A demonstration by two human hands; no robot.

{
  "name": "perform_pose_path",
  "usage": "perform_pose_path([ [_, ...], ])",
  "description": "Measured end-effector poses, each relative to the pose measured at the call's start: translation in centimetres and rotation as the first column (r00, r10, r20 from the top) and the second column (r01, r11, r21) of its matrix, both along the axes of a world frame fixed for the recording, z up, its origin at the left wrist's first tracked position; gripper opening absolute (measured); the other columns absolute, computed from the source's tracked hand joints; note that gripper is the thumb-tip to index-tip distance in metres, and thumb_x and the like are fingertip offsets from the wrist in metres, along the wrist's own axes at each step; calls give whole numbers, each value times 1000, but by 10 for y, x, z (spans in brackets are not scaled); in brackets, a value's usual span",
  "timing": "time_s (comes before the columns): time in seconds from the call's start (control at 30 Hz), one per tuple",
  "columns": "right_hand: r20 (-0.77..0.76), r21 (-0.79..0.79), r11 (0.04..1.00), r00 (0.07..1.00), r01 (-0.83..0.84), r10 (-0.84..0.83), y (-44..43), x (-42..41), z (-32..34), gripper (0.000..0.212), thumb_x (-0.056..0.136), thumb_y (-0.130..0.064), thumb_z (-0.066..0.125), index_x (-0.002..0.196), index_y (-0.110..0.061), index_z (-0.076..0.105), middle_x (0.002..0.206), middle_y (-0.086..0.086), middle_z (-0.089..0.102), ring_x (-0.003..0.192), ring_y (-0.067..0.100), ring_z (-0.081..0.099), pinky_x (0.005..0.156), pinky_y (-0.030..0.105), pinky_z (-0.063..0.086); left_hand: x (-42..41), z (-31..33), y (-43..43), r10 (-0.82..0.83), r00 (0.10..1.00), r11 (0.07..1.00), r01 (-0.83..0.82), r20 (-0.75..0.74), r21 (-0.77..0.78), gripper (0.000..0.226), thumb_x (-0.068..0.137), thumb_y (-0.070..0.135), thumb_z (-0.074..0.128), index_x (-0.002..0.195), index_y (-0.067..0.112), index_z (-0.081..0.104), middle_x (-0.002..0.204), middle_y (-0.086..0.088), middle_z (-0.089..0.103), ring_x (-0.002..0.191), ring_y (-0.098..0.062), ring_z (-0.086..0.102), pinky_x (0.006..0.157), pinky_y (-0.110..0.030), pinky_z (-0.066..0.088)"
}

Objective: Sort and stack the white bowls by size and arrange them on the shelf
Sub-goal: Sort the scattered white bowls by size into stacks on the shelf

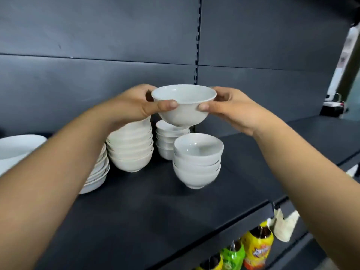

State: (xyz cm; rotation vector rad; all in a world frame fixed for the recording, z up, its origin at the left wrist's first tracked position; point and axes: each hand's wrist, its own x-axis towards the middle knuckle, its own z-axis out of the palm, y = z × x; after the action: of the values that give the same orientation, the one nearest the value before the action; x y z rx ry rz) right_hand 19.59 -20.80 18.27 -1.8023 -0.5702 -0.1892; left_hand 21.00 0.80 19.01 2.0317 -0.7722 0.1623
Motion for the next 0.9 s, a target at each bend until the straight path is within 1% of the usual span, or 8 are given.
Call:
perform_pose_path([
  [0.13,-3,-44,994,995,-99,99,-21,63,4,40,61,-27,74,100,-22,64,102,-7,69,102,8,63,98,27,46,38,14,-14,137,988,988,-132,-71,75,70,23,66,77,80,26,64,88,5,66,85,-8,58,84,-23,43],
  [0.23,-15,-54,981,982,-189,188,-29,102,4,43,63,-24,72,104,-20,63,107,-5,68,104,8,63,94,24,47,61,18,-21,235,966,968,-224,-105,111,65,32,57,75,88,26,65,98,8,69,95,-7,62,96,-30,46],
  [0.4,-14,-81,959,963,-271,271,-30,155,-12,54,56,-23,80,106,-17,62,105,-3,68,102,10,62,92,25,48,88,17,-26,393,916,874,-347,-75,339,67,43,61,77,100,27,64,106,8,67,106,-11,59,92,-27,45],
  [0.47,-33,-80,956,959,-284,282,-28,169,-20,47,64,-14,77,108,-16,61,106,-2,68,99,7,63,89,20,48,98,17,-27,441,894,817,-368,-72,443,70,50,61,78,108,24,62,109,8,65,107,-12,57,88,-25,44],
  [0.53,-44,-86,952,956,-294,292,-27,181,-28,41,71,-5,73,109,-15,60,103,-6,68,93,0,63,82,13,49,109,15,-26,478,876,763,-379,-64,524,76,48,62,73,112,23,60,111,8,64,108,-12,56,94,-29,45],
  [0.67,-73,-103,946,951,-306,300,-25,199,-40,43,72,-3,73,109,-20,60,103,-10,67,95,-1,63,82,12,49,123,7,-27,510,857,685,-352,-75,638,91,34,74,63,110,25,61,111,10,65,109,-13,57,100,-40,44],
  [0.77,-98,-88,947,949,-309,300,-27,206,-48,46,71,-4,74,111,-22,59,105,-11,67,98,1,62,84,13,49,134,-1,-30,484,866,696,-296,-123,654,82,41,73,70,106,22,65,108,8,67,108,-13,58,101,-36,44],
  [0.9,-127,-83,947,946,-309,297,-27,215,-63,49,72,-6,74,115,-21,57,109,-11,66,101,0,61,87,16,48,148,-5,-31,497,861,620,-264,-109,738,84,38,79,65,97,20,70,98,2,69,92,-19,61,89,-32,46],
])
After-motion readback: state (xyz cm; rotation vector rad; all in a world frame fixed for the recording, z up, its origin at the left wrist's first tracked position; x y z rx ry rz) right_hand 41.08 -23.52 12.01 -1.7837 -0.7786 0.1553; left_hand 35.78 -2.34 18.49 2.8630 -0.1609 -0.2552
